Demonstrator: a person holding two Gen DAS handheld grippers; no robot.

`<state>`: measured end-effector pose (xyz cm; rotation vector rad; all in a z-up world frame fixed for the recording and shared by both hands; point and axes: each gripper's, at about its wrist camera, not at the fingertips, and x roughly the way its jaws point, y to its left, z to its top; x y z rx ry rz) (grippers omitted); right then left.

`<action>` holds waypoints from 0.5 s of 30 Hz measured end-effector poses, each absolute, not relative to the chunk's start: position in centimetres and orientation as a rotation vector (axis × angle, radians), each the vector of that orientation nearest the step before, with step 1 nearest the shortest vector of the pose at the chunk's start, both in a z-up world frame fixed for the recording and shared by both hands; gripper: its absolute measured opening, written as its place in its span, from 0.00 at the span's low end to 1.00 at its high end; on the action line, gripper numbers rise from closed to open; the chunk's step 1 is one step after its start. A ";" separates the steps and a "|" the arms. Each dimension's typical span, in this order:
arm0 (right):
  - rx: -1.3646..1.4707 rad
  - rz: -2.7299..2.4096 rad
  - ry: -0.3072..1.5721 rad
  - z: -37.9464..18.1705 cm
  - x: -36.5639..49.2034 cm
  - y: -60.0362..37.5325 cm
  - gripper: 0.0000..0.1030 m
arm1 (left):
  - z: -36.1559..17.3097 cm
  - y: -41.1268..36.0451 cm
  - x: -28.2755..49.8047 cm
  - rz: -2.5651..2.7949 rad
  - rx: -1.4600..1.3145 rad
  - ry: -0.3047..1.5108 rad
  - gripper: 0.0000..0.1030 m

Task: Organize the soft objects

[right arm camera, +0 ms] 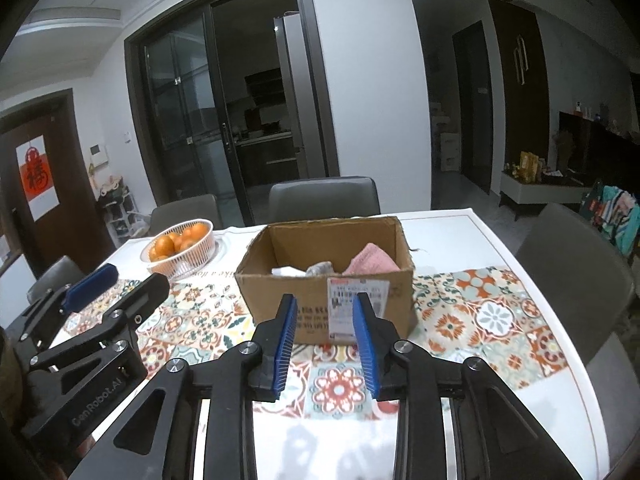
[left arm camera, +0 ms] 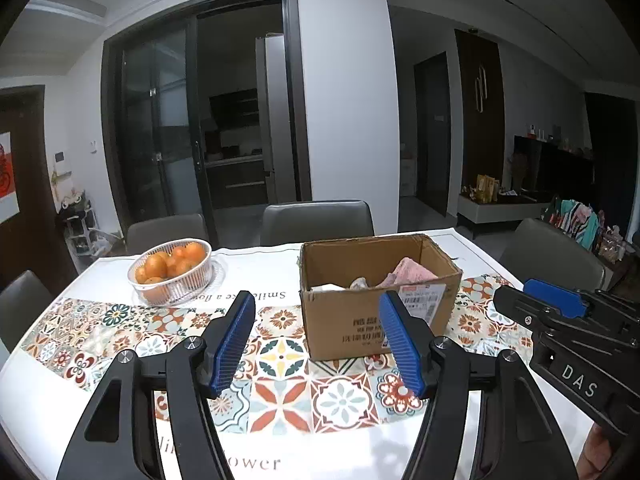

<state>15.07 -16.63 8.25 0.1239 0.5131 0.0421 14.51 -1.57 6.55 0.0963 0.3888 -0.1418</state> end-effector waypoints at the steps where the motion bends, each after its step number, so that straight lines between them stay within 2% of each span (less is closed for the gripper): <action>1: 0.121 0.036 0.513 8.3 14.4 -16.6 0.35 | 6.5 -1.5 14.0 -0.138 0.097 0.388 0.64; 8: 0.116 0.013 0.519 8.0 11.4 -16.6 0.37 | 5.9 -0.9 10.9 -0.116 0.103 0.388 0.74; 10: 0.117 0.003 0.522 8.0 10.7 -16.5 0.43 | 5.8 -0.7 10.0 -0.104 0.106 0.386 0.78; 15: 0.113 -0.005 0.521 7.5 8.9 -16.3 0.50 | 5.5 -0.3 8.4 -0.088 0.106 0.385 0.83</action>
